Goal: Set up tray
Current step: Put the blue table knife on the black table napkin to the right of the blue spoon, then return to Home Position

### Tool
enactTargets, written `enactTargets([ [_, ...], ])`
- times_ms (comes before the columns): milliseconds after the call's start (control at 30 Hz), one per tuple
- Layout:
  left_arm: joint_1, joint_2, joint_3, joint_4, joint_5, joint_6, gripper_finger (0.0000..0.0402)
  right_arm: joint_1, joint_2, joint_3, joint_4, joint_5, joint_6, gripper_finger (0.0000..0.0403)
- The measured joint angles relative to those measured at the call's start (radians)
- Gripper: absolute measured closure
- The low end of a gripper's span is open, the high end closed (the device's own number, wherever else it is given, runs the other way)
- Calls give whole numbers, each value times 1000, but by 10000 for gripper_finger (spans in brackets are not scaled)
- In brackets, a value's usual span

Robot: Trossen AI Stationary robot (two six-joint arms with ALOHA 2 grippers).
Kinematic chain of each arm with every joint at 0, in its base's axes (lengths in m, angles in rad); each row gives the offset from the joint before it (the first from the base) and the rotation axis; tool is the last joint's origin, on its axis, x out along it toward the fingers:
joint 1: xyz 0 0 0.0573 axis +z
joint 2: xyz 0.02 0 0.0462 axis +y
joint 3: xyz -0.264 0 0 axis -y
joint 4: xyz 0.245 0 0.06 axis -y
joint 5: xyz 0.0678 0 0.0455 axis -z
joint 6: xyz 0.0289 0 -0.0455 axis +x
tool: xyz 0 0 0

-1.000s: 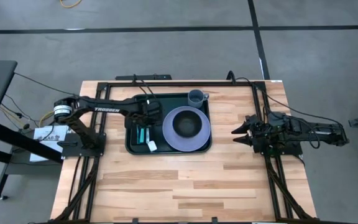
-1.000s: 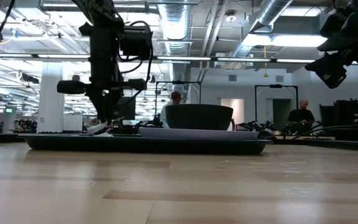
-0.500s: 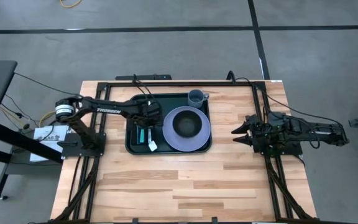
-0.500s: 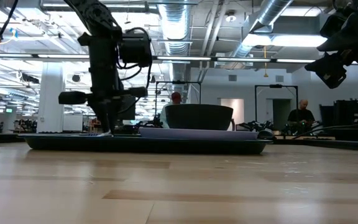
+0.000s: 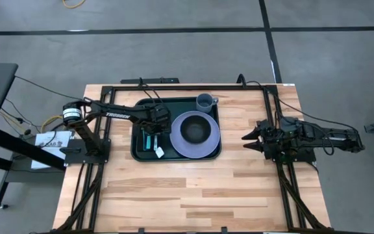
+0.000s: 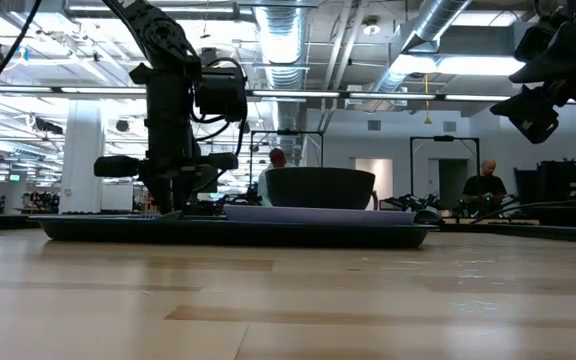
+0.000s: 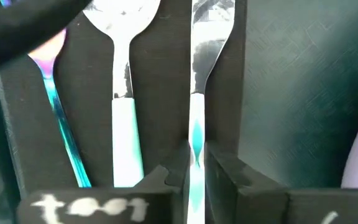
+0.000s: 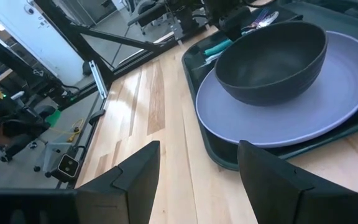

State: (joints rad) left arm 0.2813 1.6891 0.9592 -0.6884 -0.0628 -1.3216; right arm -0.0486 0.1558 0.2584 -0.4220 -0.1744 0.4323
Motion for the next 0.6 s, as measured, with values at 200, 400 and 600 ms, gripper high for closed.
enactTargets([
  [200,0,0,0,-2,-3,5,343,0,0,0,-7,0,5,198],
  [400,0,0,0,-2,-4,8,318,0,0,0,-12,-3,1,198],
  [600,-3,0,22,-28,3,31,307,2,0,0,-12,-19,-26,198],
])
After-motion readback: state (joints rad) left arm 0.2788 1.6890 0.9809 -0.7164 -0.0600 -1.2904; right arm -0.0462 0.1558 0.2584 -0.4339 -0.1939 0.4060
